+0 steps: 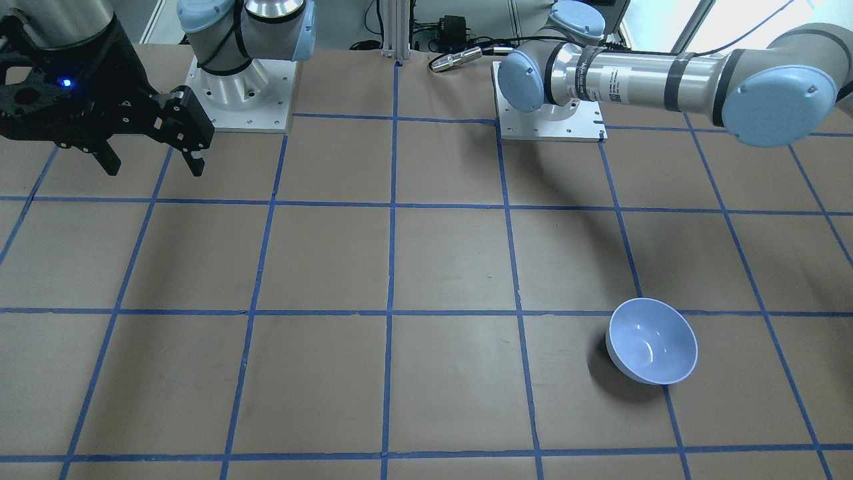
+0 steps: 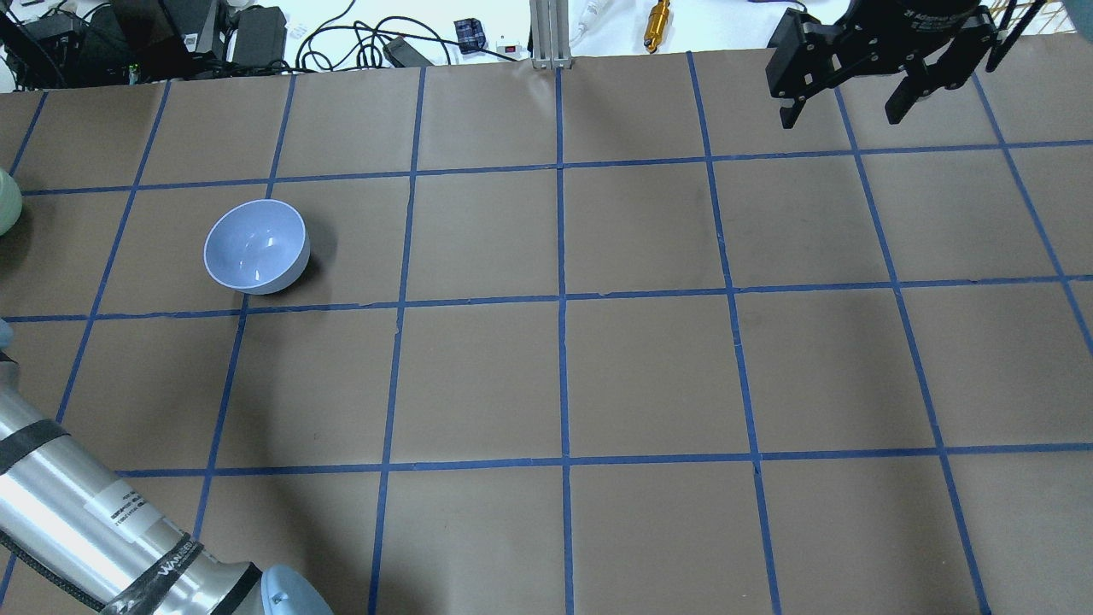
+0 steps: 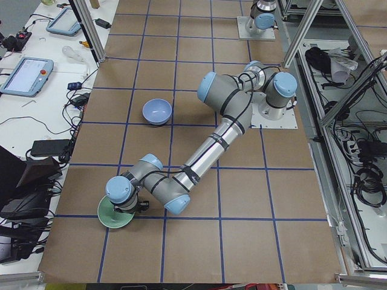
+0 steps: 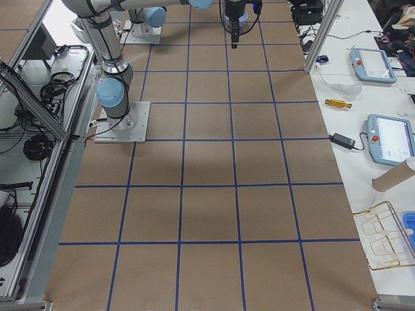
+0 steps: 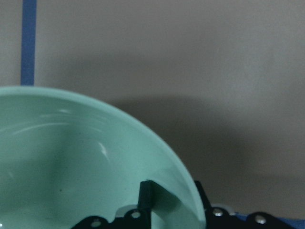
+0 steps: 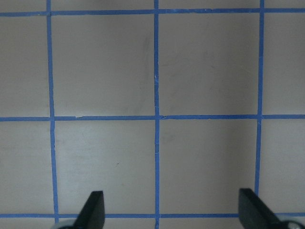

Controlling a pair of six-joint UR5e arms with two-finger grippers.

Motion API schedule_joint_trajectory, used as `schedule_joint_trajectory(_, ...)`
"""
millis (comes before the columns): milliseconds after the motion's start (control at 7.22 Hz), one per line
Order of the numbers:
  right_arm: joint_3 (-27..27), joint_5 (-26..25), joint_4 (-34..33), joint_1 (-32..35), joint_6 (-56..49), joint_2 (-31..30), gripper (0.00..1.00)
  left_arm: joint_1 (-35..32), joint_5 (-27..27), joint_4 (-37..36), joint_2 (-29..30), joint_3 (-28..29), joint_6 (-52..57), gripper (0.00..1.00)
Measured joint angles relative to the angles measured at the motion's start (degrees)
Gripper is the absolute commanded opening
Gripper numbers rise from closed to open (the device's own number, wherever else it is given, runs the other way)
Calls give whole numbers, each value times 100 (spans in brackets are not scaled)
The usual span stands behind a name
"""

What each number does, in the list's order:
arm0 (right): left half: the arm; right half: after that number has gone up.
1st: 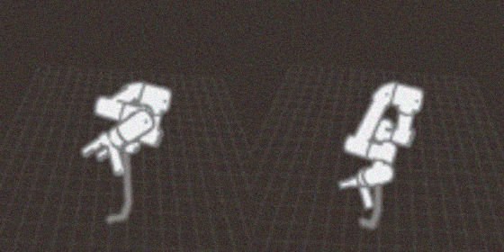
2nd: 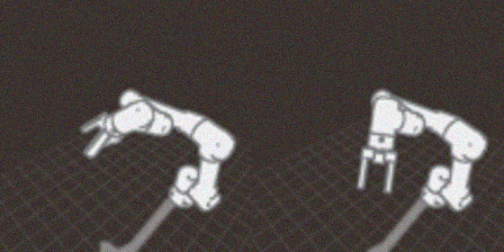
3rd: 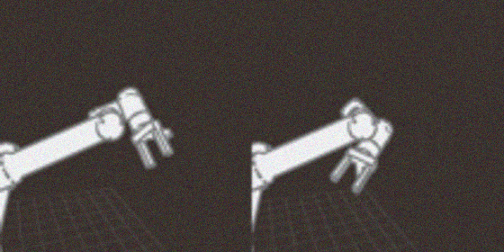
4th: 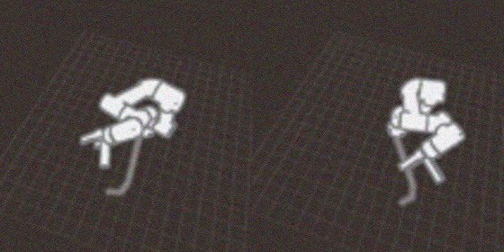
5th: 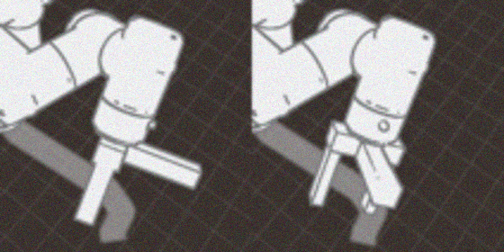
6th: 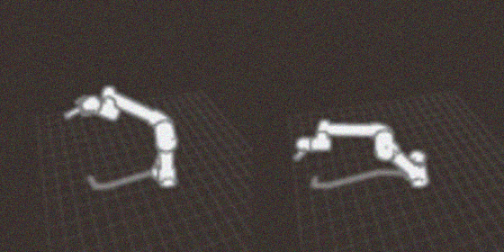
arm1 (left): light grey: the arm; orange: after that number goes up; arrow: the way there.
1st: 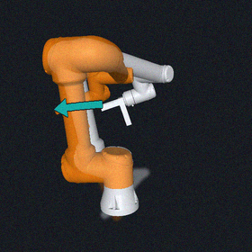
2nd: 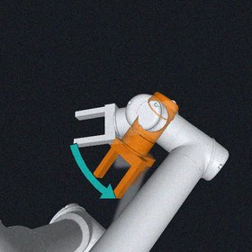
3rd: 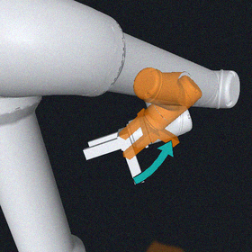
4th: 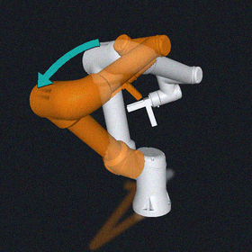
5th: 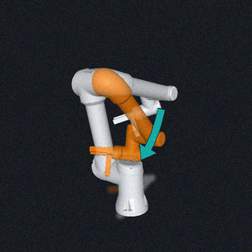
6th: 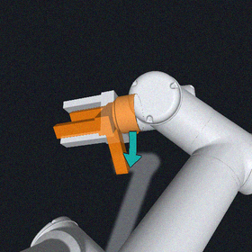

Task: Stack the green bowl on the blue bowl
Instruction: 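Grasp the rim of the mint green bowl with the left gripper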

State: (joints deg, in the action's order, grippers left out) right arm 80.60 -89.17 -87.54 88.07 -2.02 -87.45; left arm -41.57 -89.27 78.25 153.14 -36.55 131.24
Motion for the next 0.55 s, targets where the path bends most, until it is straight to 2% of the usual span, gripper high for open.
schedule_joint_trajectory(554,0,-4,0,0,1,0,100,-35,25,87,-195,-10,17,0)
